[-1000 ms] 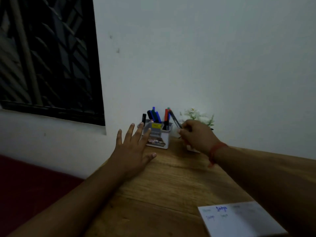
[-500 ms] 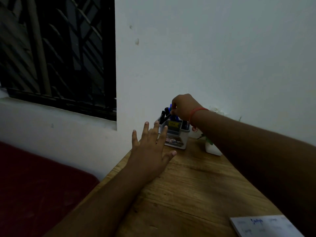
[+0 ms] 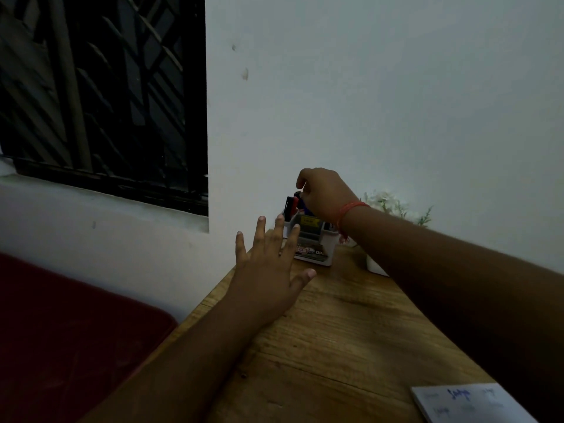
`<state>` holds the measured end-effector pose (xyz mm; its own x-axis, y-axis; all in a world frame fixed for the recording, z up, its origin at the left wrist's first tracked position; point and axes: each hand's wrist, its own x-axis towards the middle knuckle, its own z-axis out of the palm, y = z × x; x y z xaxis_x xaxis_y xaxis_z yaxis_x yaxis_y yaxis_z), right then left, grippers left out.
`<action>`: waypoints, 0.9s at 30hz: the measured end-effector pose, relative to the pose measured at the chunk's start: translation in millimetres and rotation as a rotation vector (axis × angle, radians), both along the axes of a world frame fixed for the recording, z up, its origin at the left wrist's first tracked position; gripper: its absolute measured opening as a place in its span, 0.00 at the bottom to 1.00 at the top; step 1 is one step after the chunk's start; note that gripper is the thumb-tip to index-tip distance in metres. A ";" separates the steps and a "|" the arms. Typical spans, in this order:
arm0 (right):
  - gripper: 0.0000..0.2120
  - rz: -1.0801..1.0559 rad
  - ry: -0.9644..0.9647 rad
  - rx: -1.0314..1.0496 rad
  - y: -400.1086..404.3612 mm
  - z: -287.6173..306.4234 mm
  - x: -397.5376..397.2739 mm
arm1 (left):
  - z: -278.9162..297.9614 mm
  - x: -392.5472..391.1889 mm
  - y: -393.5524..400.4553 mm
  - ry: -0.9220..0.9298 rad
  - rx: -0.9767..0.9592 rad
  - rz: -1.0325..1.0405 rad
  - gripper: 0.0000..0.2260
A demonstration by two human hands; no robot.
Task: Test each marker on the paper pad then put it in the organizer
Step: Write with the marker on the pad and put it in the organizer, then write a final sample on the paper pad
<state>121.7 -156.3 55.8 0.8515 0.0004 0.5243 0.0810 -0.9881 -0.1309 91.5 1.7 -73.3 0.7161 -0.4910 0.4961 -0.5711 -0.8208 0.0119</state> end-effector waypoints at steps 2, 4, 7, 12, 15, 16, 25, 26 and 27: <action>0.07 0.053 -0.058 -0.001 -3.8 -3.7 -20.6 | 1.7 -2.2 -0.7 -0.006 0.005 -0.008 0.37; 0.06 0.111 -0.099 -0.015 -9.2 -13.2 -45.2 | 2.3 -4.7 -1.2 -0.016 0.013 -0.014 0.37; 0.06 0.154 -0.110 -0.038 -24.2 -32.2 -88.7 | 2.3 -12.4 -3.3 -0.046 0.071 -0.043 0.36; 0.07 0.110 -0.023 -0.019 -72.1 -57.7 -169.9 | 8.8 -40.5 -18.2 -0.110 0.150 -0.160 0.38; 0.08 0.044 0.041 0.022 -111.7 -73.4 -219.5 | 12.2 -64.2 -34.9 -0.108 0.157 -0.257 0.36; 0.09 0.023 0.063 0.037 -125.0 -78.8 -236.6 | 12.9 -74.3 -42.3 -0.092 0.149 -0.281 0.36; 0.30 -0.046 0.405 0.208 -181.7 -100.9 -350.6 | 19.4 -148.3 -91.8 0.183 0.363 -0.344 0.42; 0.32 -0.054 0.438 0.211 -183.8 -102.0 -358.0 | 22.3 -154.5 -91.8 0.253 0.403 -0.353 0.41; 0.34 -0.063 0.469 0.194 -185.2 -102.7 -363.7 | 25.1 -159.3 -90.3 0.320 0.433 -0.368 0.40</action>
<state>-242.1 -341.5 -47.0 0.9905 -0.1179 0.0708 -0.0894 -0.9432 -0.3201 -67.8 -88.6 -48.2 0.5426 -0.8399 -0.0115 -0.8388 -0.5411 -0.0599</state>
